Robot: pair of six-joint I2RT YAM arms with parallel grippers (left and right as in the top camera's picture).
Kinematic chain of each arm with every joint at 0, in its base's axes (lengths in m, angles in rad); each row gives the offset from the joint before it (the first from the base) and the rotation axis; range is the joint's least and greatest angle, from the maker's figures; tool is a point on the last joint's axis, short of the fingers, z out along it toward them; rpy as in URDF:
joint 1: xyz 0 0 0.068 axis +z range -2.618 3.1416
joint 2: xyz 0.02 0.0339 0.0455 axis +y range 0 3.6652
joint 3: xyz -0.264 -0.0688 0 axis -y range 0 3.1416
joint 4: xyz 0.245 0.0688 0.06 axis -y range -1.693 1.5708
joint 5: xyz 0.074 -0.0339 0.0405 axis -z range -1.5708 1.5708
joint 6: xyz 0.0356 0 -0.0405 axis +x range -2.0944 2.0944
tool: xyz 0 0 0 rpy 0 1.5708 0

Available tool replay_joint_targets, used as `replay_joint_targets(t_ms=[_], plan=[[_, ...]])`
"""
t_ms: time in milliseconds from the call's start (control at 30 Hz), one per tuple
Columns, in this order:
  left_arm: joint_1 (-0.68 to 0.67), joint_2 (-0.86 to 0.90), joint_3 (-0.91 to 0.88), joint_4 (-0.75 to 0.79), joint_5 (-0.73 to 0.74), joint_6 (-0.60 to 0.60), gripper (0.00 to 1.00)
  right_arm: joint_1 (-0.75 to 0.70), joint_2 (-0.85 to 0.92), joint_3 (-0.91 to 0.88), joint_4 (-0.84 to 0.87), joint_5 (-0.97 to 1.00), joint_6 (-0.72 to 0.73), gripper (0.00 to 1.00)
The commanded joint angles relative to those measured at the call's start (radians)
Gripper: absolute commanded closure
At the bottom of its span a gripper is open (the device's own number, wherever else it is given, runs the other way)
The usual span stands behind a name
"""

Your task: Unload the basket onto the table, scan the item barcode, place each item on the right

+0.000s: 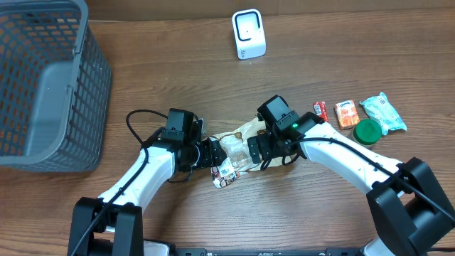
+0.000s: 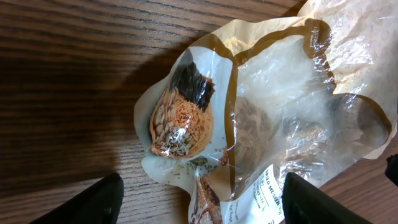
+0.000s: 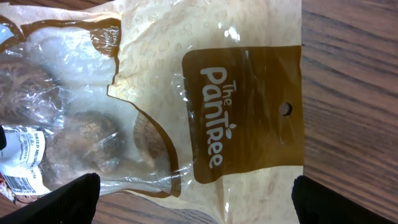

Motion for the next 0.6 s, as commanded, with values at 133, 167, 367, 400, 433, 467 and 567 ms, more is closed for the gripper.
replay_joint_targets(t_ms=[133, 167, 367, 400, 433, 467, 567], plan=[[-0.007, -0.006, -0.006, -0.005, -0.048, -0.016, 0.28, 0.001, 0.008, -0.005, -0.012, -0.043, 0.100, 0.00], [-0.007, -0.006, -0.006, -0.004, -0.048, -0.016, 0.28, 0.001, 0.008, -0.005, -0.012, -0.060, 0.100, 0.00], [-0.007, -0.006, -0.006, 0.010, -0.048, -0.017, 0.25, 0.001, 0.008, -0.005, -0.013, -0.140, 0.172, 0.00], [-0.007, -0.006, -0.006, 0.013, -0.047, -0.017, 0.24, 0.001, 0.008, -0.005, -0.013, -0.140, 0.209, 0.00], [-0.007, -0.006, -0.006, 0.015, -0.048, -0.017, 0.23, 0.001, 0.008, -0.005, -0.013, -0.140, 0.245, 0.00], [-0.007, -0.006, -0.006, 0.016, -0.047, -0.017, 0.23, 0.002, 0.008, -0.005, -0.012, -0.140, 0.283, 0.00], [-0.007, -0.006, -0.006, 0.016, -0.047, -0.017, 0.22, 0.013, 0.008, -0.005, 0.005, -0.140, 0.309, 0.00]])
